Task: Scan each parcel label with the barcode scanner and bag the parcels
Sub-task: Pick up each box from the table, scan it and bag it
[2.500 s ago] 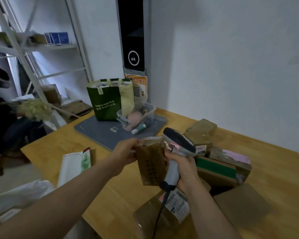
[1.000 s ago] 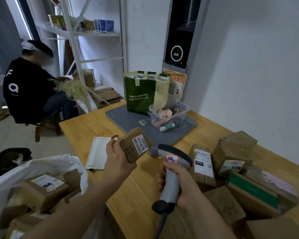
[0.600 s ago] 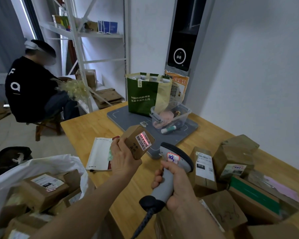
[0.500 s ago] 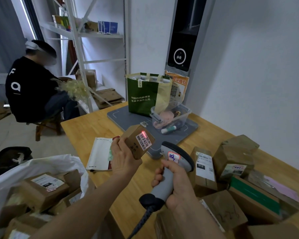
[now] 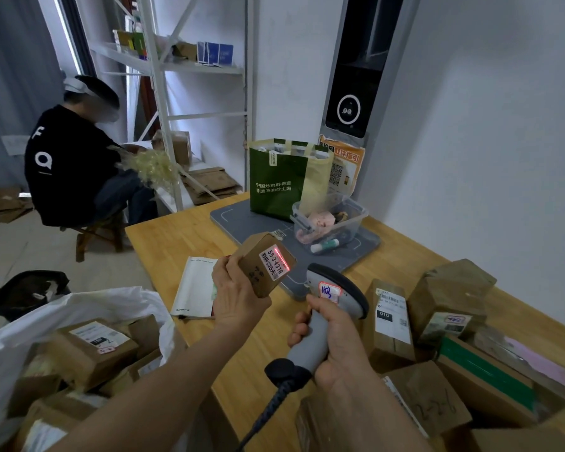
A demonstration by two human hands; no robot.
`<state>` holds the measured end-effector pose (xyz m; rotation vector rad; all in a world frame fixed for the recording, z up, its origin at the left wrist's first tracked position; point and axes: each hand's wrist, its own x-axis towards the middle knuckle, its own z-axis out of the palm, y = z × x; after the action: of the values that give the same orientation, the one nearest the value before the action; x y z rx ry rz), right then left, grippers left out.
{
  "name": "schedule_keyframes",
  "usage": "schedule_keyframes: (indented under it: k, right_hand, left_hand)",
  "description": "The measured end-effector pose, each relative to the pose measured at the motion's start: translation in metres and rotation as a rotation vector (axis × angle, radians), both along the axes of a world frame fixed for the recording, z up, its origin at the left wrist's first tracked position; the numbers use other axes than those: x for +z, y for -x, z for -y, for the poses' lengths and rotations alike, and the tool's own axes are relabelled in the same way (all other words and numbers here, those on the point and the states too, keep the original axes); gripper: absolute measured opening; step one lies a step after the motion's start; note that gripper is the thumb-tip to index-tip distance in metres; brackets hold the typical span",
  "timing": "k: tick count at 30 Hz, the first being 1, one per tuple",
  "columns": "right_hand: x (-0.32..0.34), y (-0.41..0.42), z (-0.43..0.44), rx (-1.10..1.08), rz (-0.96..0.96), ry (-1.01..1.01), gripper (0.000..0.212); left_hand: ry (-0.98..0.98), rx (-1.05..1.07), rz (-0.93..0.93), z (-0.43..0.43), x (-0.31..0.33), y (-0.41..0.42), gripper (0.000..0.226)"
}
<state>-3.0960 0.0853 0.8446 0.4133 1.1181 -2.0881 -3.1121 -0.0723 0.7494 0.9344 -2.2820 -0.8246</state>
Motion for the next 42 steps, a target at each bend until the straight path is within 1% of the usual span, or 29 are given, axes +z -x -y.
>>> schedule_keyframes:
  k: [2, 4, 8, 10, 11, 12, 15, 16, 19, 20, 22, 24, 26, 27, 28, 29, 31, 33, 34, 36, 38, 39, 40, 42]
  right_hand:
    - [-0.003, -0.001, 0.008, 0.062, -0.052, -0.030, 0.011]
    - [-0.010, -0.005, 0.021, 0.142, -0.069, -0.049, 0.010]
    - [-0.032, -0.027, 0.056, 0.297, -0.039, -0.072, 0.011]
    - [-0.043, -0.041, 0.073, 0.374, 0.008, -0.070, 0.011]
    - [-0.047, -0.046, 0.079, 0.402, 0.026, -0.072, 0.010]
    - [-0.051, -0.052, 0.086, 0.428, 0.043, -0.076, 0.010]
    - [-0.060, -0.064, 0.099, 0.461, 0.073, -0.093, 0.012]
    - [-0.062, -0.066, 0.101, 0.467, 0.082, -0.099, 0.013]
    - [-0.066, -0.069, 0.102, 0.470, 0.127, -0.130, 0.013]
    - [-0.067, -0.069, 0.101, 0.464, 0.136, -0.139, 0.013]
    - [-0.071, -0.068, 0.101, 0.450, 0.139, -0.160, 0.012]
    - [-0.074, -0.065, 0.100, 0.439, 0.139, -0.177, 0.011]
    - [-0.078, -0.061, 0.098, 0.413, 0.144, -0.186, 0.011]
    - [-0.080, -0.058, 0.096, 0.395, 0.146, -0.189, 0.010]
    - [-0.082, -0.055, 0.094, 0.378, 0.147, -0.193, 0.010]
    - [-0.083, -0.052, 0.091, 0.362, 0.147, -0.198, 0.011]
    - [-0.084, -0.045, 0.082, 0.323, 0.134, -0.204, 0.011]
    - [-0.083, -0.037, 0.069, 0.268, 0.107, -0.212, 0.011]
    - [-0.083, -0.033, 0.062, 0.241, 0.094, -0.218, 0.010]
    - [-0.084, -0.020, 0.040, 0.168, 0.058, -0.229, 0.009]
    - [-0.082, -0.008, 0.010, 0.085, 0.035, -0.258, 0.009]
    - [-0.080, -0.002, -0.003, 0.051, 0.031, -0.283, 0.010]
    - [-0.078, 0.004, -0.021, 0.001, 0.028, -0.311, 0.012]
    - [-0.072, 0.012, -0.051, -0.078, 0.016, -0.366, 0.015]
  left_hand:
    - [-0.142, 0.081, -0.087, 0.008, -0.001, -0.016, 0.095]
    - [-0.320, 0.222, -0.163, 0.019, -0.002, -0.039, 0.096]
    - [-0.726, 0.664, -0.341, 0.056, -0.010, -0.096, 0.096]
    - [-0.864, 0.855, -0.340, 0.078, -0.028, -0.132, 0.107]
    - [-0.917, 0.902, -0.330, 0.085, -0.034, -0.149, 0.112]
    - [-0.948, 0.937, -0.336, 0.090, -0.038, -0.165, 0.111]
    - [-1.099, 0.991, -0.475, 0.109, -0.051, -0.201, 0.075]
    - [-1.140, 1.009, -0.521, 0.114, -0.051, -0.209, 0.071]
    - [-1.166, 1.012, -0.476, 0.131, -0.065, -0.226, 0.074]
    - [-1.197, 0.994, -0.478, 0.133, -0.065, -0.227, 0.071]
    - [-1.220, 0.939, -0.420, 0.137, -0.068, -0.224, 0.062]
    - [-1.231, 0.841, -0.306, 0.137, -0.069, -0.216, 0.052]
    - [-1.262, 0.697, -0.234, 0.127, -0.063, -0.204, 0.033]
    - [-1.268, 0.674, -0.181, 0.127, -0.066, -0.197, 0.027]
    - [-1.235, 0.700, -0.159, 0.119, -0.064, -0.189, 0.031]
    - [-1.151, 0.783, -0.114, 0.114, -0.064, -0.182, 0.040]
    - [-0.996, 0.905, 0.032, 0.105, -0.056, -0.164, 0.052]
    - [-0.778, 0.751, 0.225, 0.088, -0.054, -0.137, 0.061]
    - [-0.650, 0.624, 0.262, 0.081, -0.062, -0.125, 0.065]
    - [-0.459, 0.308, 0.251, 0.049, -0.065, -0.095, 0.072]
    - [-0.376, -0.060, 0.223, 0.011, -0.068, -0.067, 0.082]
    - [-0.370, -0.262, 0.235, -0.007, -0.065, -0.059, 0.087]
    - [-0.345, -0.476, 0.261, -0.029, -0.065, -0.048, 0.094]
    - [-0.180, -0.801, 0.416, -0.064, -0.067, -0.030, 0.110]
